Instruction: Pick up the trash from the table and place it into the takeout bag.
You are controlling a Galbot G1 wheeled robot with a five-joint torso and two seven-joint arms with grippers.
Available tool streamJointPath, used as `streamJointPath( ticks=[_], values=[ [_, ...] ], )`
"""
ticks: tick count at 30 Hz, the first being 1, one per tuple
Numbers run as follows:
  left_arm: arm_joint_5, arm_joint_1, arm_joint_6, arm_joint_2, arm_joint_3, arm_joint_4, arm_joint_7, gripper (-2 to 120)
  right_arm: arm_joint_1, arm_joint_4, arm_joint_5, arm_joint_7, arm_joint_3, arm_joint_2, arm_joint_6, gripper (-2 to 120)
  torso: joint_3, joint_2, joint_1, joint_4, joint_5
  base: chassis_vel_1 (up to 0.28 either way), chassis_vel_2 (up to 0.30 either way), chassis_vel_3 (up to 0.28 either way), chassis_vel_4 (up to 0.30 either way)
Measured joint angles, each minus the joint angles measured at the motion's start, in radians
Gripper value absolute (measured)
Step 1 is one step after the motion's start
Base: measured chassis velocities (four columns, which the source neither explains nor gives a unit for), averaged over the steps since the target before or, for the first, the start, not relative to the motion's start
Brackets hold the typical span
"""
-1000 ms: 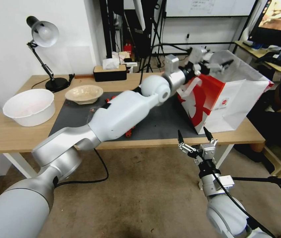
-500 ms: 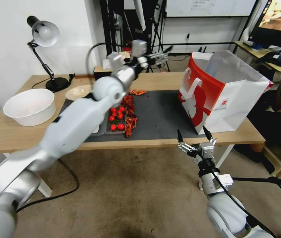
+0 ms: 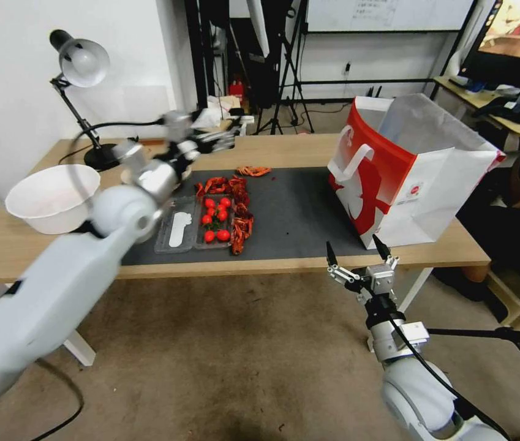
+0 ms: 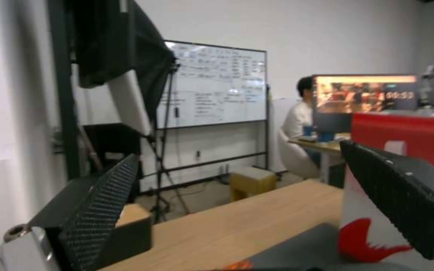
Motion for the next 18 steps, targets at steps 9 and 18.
streamJointPath(
  ticks=[9,18],
  values=[
    [0.127,0.314,-0.035,-0.026,-0.204,-0.093,-0.024,100,0.02,-0.022,0.0,-0.002,-0.012,0.0,0.003,100,0.0,0.0,0.0,-0.0001,0.0001,0.0,0.0,0.0,0.0],
    [0.272,0.544,-0.075,-0.129,-0.395,-0.141,-0.025,100,0.035,-0.042,0.0,-0.005,-0.023,0.002,0.008,100,0.0,0.0,0.0,-0.0003,0.001,0.0,0.0,0.0,0.0]
  ],
)
